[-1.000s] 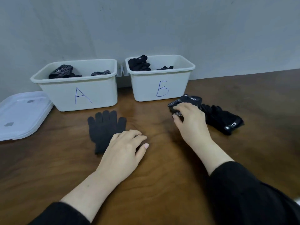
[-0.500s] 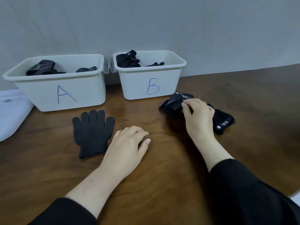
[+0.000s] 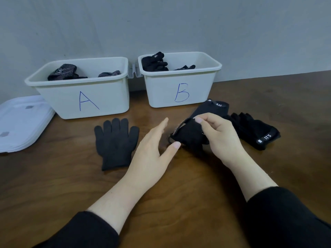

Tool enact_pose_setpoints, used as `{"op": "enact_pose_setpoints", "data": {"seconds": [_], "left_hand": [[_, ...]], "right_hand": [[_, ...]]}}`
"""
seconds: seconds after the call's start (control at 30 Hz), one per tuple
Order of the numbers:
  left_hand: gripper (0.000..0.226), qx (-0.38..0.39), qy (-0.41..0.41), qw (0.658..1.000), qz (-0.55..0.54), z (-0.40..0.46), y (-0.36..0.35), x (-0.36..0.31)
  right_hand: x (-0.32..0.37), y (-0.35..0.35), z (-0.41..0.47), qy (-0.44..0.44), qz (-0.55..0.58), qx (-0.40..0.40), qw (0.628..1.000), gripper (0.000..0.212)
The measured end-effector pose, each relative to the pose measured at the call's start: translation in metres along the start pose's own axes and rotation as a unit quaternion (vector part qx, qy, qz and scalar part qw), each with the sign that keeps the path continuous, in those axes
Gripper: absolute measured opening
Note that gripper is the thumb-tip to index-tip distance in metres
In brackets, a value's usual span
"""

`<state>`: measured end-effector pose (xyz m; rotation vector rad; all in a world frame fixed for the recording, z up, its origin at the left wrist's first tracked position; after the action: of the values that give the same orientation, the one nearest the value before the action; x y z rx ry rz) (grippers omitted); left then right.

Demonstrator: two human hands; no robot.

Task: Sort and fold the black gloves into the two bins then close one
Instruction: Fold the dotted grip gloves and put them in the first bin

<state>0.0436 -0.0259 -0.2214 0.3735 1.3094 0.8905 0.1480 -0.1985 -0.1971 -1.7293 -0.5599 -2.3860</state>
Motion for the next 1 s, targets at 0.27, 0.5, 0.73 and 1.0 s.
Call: {"op": "enact_pose_setpoints", "data": {"seconds": [0.27,0.5,0.73,1.0], "left_hand": [[0.016,-0.042,0.103,0.965,-0.238,0.008,0.020,0.003],[0.022,-0.079,0.210,0.881,-0.416,0.003,0.055,0.016],[0.017,-0.145,0.248,0.867,-0.408,-0.013,0.083,0.028],[0.029,-0.122,0.212,0.897,-0.368,-0.029,0.124,0.055]], "right_hand": [[0.005,-0.037,-0.007,0.009,0.059,-0.031,0.998,0.021],[0.007,-0.063,-0.020,-0.105,0.062,0.147,0.982,0.028],[0.029,-0.090,-0.031,-0.118,0.163,0.200,0.959,0.056],[0.077,-0.112,0.003,-0.074,0.072,0.061,0.993,0.016]]}}
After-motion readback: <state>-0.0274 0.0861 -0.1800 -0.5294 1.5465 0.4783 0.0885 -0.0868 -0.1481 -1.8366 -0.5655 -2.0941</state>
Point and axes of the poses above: each hand's wrist, its own z-axis towards the middle knuckle, its own y-axis out of the back of the hand, x = y × z, the point moved 2 cm from there along z, towards the middle knuckle, and after that the axes turned 6 degrees about z, right-handed, at the moved point
